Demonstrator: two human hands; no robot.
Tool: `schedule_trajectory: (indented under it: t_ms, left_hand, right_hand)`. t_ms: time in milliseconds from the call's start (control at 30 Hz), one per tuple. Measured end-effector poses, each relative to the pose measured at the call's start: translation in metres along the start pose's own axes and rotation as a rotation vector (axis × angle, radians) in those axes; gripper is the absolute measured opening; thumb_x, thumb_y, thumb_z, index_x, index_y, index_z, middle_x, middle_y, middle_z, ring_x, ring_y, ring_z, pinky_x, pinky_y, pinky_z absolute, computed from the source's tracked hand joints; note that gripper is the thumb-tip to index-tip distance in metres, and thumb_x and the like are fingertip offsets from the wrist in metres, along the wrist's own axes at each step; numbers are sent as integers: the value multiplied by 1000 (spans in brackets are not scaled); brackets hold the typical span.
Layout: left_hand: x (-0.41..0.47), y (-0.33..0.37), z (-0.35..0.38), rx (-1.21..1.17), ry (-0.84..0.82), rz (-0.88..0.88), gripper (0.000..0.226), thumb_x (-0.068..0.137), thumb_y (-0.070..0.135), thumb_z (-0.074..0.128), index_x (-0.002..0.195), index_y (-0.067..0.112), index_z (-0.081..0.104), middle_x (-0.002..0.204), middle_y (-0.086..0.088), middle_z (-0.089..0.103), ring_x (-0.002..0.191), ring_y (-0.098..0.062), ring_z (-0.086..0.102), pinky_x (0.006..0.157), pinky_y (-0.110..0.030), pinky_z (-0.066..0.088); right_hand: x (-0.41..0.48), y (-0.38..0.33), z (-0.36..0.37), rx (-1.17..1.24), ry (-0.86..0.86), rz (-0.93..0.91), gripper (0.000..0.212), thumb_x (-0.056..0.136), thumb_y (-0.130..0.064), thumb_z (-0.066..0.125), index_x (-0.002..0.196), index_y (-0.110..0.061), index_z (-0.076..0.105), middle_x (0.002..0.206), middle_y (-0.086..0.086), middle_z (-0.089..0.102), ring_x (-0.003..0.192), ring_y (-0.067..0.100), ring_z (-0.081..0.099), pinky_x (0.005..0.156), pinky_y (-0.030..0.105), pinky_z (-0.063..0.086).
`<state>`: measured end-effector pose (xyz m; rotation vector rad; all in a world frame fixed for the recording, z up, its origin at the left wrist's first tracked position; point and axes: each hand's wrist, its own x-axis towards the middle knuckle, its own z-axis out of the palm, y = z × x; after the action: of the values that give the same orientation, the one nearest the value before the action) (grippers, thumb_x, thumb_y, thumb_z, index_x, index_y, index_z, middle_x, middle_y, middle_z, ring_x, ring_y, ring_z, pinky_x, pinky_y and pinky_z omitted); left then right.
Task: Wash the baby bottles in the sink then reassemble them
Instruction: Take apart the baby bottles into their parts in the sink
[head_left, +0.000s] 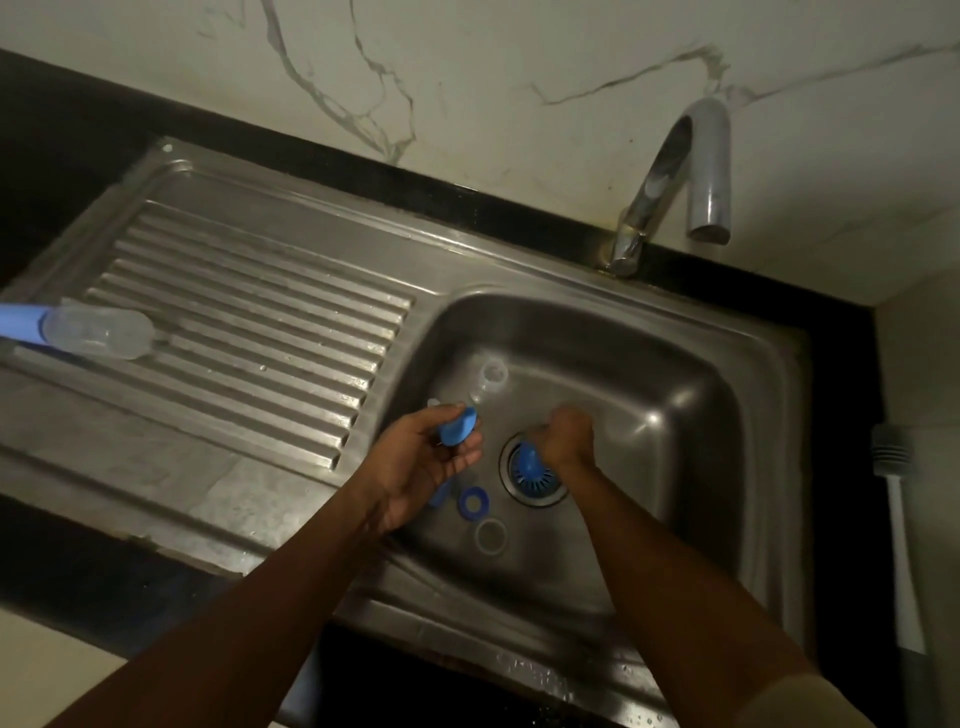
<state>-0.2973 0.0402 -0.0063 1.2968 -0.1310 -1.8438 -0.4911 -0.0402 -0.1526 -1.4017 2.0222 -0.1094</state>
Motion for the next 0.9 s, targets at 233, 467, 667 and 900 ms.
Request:
schedule_trajectory:
  t_ms: [233, 467, 667, 900]
  left_hand:
    - [1, -4, -7, 23, 12, 14, 19, 96, 14, 57, 110, 3, 65, 109, -16, 63, 99, -26, 60, 97, -39, 50]
    - [2, -7, -14, 18, 25, 12, 22, 94, 14, 60, 112, 3, 64, 111, -17, 64, 100, -26, 61, 93, -37, 54]
    - [2, -7, -9, 50, 11, 20, 24, 93, 14, 64, 116, 5, 64, 116, -16, 64, 96, -22, 67, 86, -31, 56]
    - [-5, 1, 7, -61, -32, -72, 22, 96, 14, 57, 114, 1, 61, 117, -21, 64, 92, -27, 66, 70, -27, 61]
  right_hand:
    - [52, -51, -36, 209, 183, 41, 41, 97, -32, 56, 107, 5, 71, 111, 24, 69, 108, 37, 64, 87, 34, 48]
    - [61, -17, 12, 807, -58, 215, 14, 91, -3, 58, 99, -8, 68, 80, 13, 62, 63, 20, 57, 64, 37, 50]
    - [27, -18, -4, 1013, -90, 206, 28, 91, 9, 51, 105, -13, 62, 78, 8, 61, 62, 15, 54, 58, 27, 47]
    - [-53, -21, -47, 1091, -106, 145, 17, 94, 4, 51, 97, -11, 59, 85, 11, 61, 69, 19, 60, 62, 31, 54]
